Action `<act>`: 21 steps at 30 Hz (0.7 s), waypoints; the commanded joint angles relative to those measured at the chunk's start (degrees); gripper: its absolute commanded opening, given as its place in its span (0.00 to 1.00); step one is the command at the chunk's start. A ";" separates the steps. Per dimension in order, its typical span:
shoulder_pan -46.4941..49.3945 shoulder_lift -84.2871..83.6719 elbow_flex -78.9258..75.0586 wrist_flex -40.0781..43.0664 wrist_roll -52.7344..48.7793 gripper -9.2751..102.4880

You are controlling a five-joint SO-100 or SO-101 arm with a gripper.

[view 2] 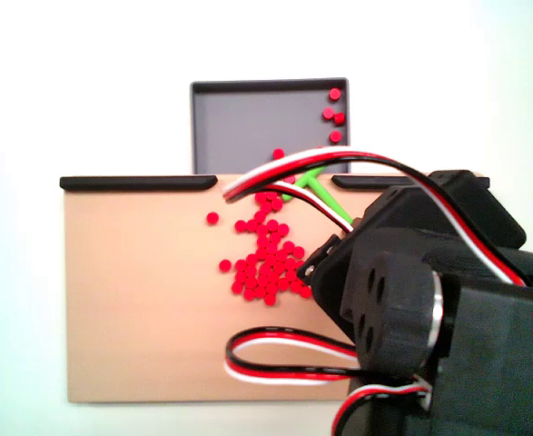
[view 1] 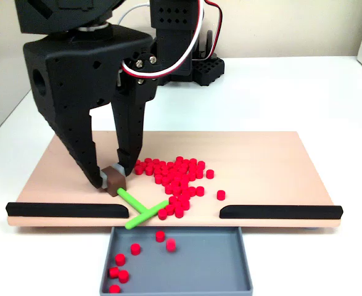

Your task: Push granules from right to the grey container

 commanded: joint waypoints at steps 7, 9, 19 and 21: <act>-1.32 0.88 -1.93 -0.35 9.05 0.08; -1.58 1.05 -1.93 -0.35 11.25 0.08; -3.60 6.86 -2.02 -0.18 25.93 0.08; -3.69 9.49 -1.14 0.26 28.21 0.08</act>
